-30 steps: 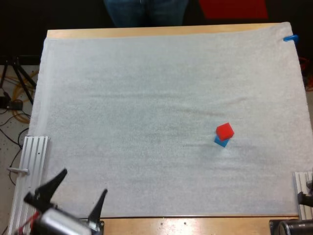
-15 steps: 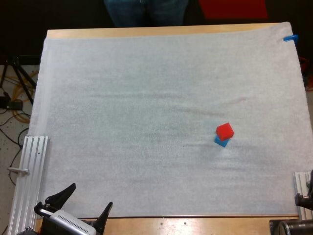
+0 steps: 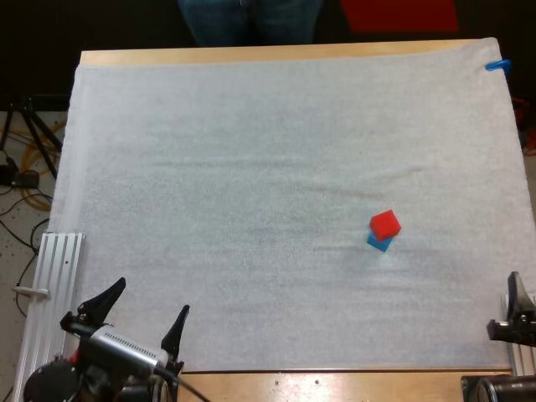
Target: Stack red cube on blue cube
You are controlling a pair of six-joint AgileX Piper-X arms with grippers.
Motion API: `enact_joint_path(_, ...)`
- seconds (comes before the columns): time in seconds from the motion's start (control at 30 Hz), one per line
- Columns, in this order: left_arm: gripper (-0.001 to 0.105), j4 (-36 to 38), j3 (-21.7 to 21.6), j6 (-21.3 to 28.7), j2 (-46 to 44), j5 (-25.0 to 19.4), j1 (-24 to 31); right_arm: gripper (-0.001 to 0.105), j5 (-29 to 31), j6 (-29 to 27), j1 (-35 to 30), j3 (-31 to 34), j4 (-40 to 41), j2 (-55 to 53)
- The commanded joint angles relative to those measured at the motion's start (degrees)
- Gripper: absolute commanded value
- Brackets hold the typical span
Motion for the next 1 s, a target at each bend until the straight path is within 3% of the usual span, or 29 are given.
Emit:
enact_joint_path(0.0,0.087,-1.21,0.75,-0.71,-7.99,-0.57,0.11,0.059,-0.81,-0.76,-0.04,0.72,-0.72,-2.03)
enact_joint_path(0.33,0.087,-2.01,6.19,-0.88,-7.88,-0.57,0.11,0.059,-1.72,1.09,-0.04,4.06,0.61,-2.03)
enact_joint_path(0.97,0.087,-3.31,6.74,-0.99,-7.92,-0.57,0.11,0.059,-1.71,0.99,-0.04,5.14,-0.84,-2.03)
